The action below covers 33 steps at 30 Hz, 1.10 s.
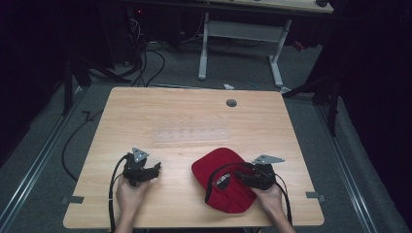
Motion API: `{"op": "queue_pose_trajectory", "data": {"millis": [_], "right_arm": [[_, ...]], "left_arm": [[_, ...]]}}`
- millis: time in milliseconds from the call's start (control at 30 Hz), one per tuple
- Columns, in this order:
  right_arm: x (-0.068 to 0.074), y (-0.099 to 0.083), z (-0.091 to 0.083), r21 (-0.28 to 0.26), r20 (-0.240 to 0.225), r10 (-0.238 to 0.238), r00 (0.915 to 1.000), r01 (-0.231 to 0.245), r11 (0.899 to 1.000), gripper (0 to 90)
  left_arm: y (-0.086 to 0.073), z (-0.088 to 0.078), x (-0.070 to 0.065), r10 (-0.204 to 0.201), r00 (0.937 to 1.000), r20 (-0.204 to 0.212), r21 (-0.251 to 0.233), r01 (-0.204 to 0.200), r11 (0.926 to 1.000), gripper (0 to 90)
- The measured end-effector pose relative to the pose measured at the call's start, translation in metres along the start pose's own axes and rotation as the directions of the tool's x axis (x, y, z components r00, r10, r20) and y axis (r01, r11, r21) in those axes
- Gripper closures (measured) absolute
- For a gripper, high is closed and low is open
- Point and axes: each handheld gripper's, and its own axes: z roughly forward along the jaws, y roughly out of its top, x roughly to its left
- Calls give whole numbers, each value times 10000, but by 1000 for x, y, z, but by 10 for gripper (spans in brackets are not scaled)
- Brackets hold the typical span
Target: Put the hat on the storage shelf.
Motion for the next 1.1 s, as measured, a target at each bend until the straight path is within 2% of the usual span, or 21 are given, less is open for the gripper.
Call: {"op": "queue_pose_trajectory", "data": {"millis": [233, 367, 500, 633, 933, 1100], "right_arm": [[-3, -3, 0, 124, -130, -125, 9998, 127, 9998, 666], [-2, -3, 0, 170, -141, -352, 9993, 355, 9992, 742], [-2, -3, -2, 162, -341, -276, 9990, 282, 9995, 804], [-3, -1, -5, 15, -586, -332, 9977, 334, 9994, 836], [-7, 1, -14, -288, -1158, 211, 9930, -246, 9993, 851], [-6, 5, -20, -379, -1182, 228, 9927, -275, 9989, 852]], "left_arm": [[0, 0, 0, -1, 10000, -5, -2, 1, 10000, 295], [0, 0, 0, 0, 10000, -4, -4, 0, 10000, 295], [0, 0, 0, 0, 10000, 2, -4, 0, 10000, 295], [0, 0, 0, -3, 10000, 0, -3, 3, 10000, 295], [0, 0, -1, -1, 10000, 22, -1, 1, 10000, 295], [0, 0, -1, -7, 10000, 38, 4, 7, 10000, 299]]}}
